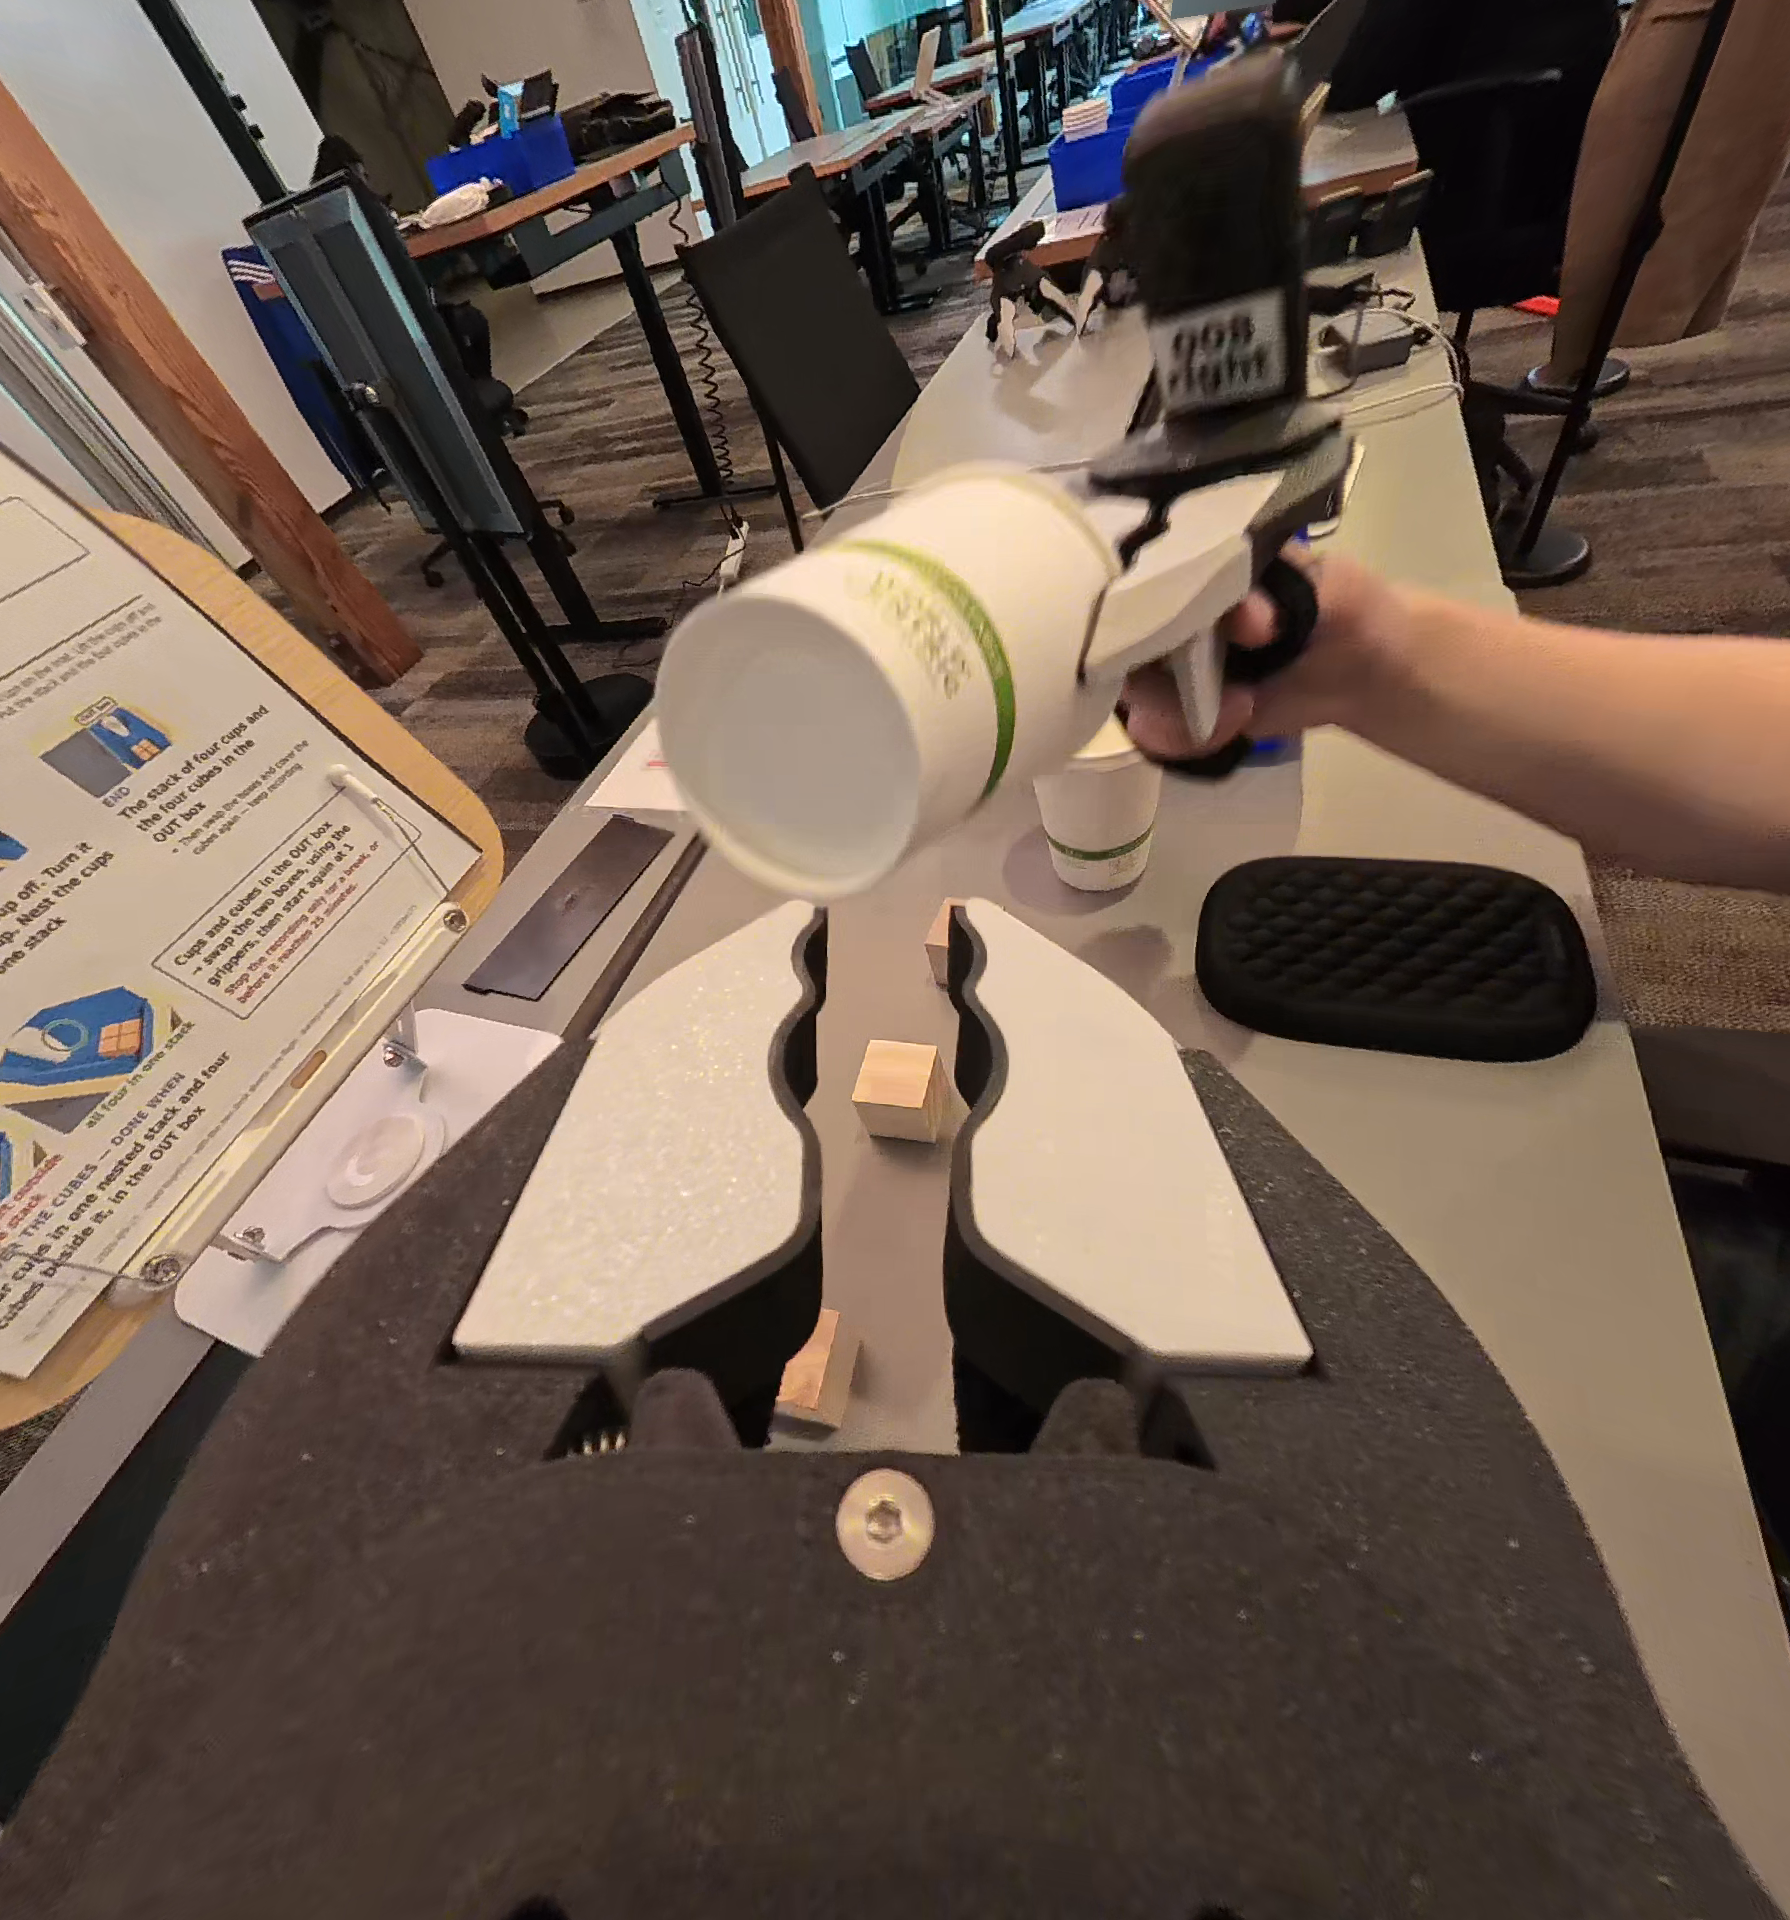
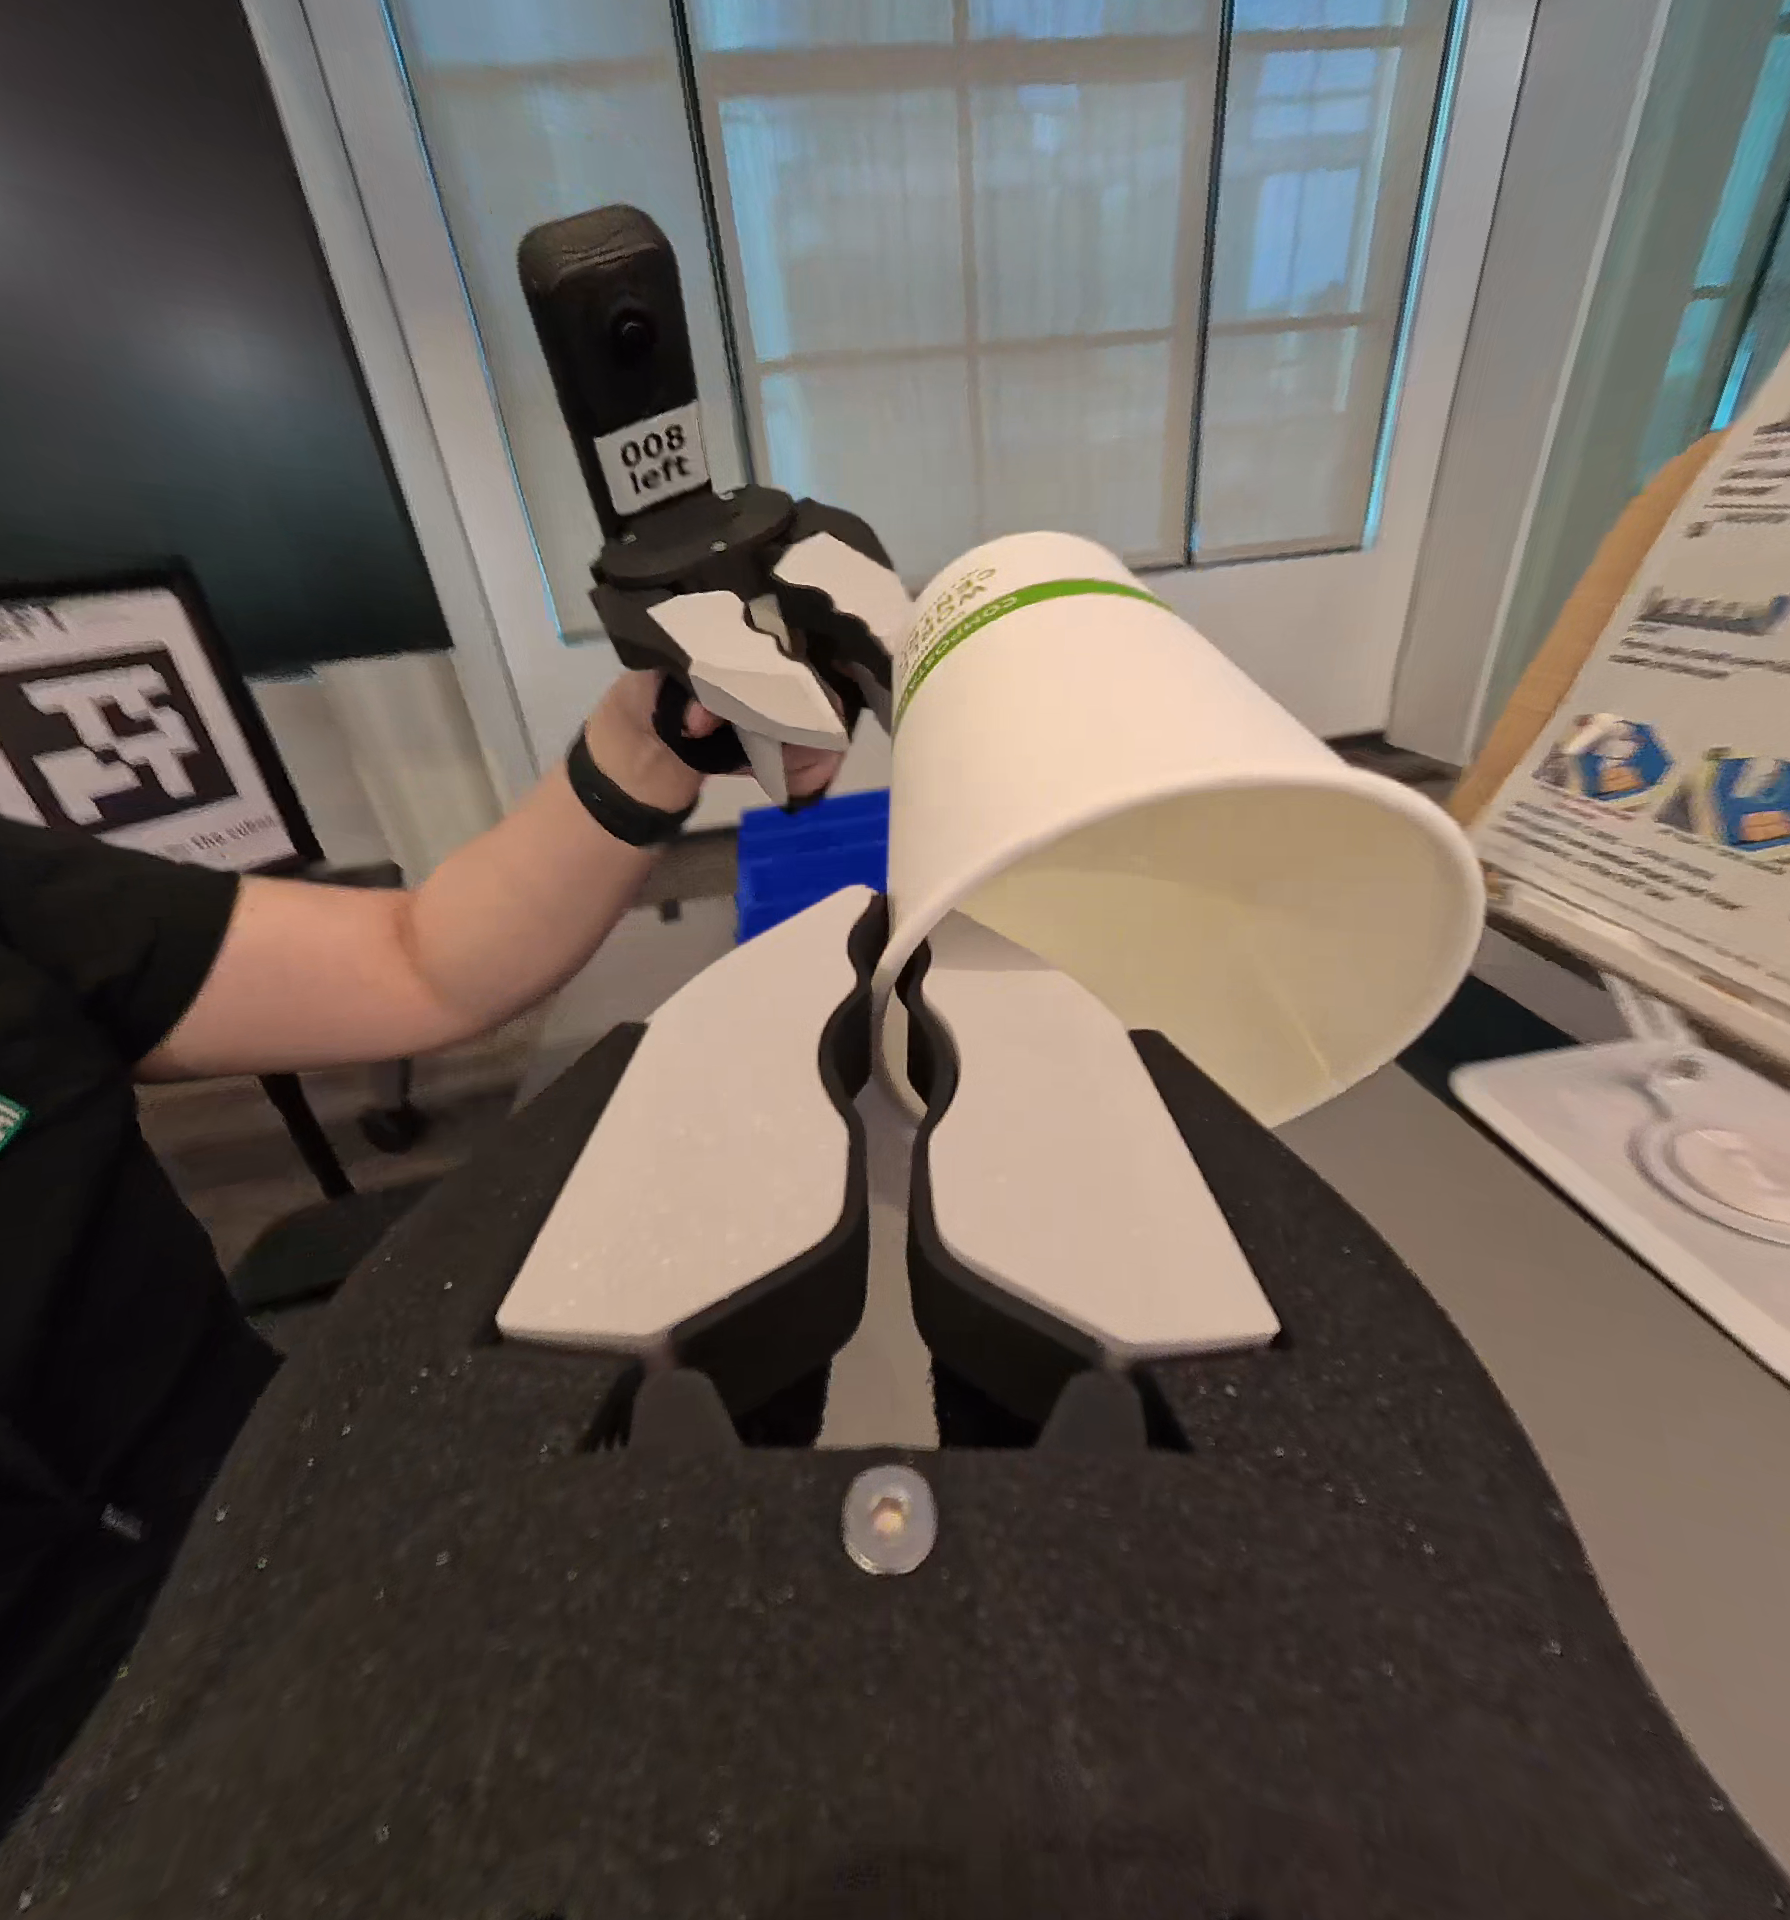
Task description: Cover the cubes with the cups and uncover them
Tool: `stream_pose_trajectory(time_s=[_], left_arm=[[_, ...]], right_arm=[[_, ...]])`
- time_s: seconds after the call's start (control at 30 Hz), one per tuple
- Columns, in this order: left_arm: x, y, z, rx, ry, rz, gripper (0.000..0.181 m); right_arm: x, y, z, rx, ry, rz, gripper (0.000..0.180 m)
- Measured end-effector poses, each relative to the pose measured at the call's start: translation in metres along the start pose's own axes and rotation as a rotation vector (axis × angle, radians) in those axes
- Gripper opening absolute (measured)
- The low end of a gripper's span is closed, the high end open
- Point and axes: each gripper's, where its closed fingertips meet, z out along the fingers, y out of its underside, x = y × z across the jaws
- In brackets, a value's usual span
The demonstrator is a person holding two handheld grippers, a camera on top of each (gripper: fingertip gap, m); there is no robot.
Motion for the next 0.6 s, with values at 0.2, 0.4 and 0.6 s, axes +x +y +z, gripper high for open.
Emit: stream_pose_trajectory(time_s=[0.2, 0.4, 0.6], left_arm=[[-0.003, 0.025, -0.014, -0.089, -0.033, 0.027, 0.018], [0.001, 0.049, -0.009, -0.206, -0.046, 0.091, 0.017], [0.011, 0.05, -0.002, -0.227, -0.024, 0.12, 0.016]], right_arm=[[0.025, -0.014, -0.086, -0.561, 0.28, -0.207, 0.0], [0.05, 0.021, -0.201, -1.267, 0.443, -0.123, 0.0], [0.045, 0.071, -0.231, -1.556, 0.365, 0.011, 0.0]])
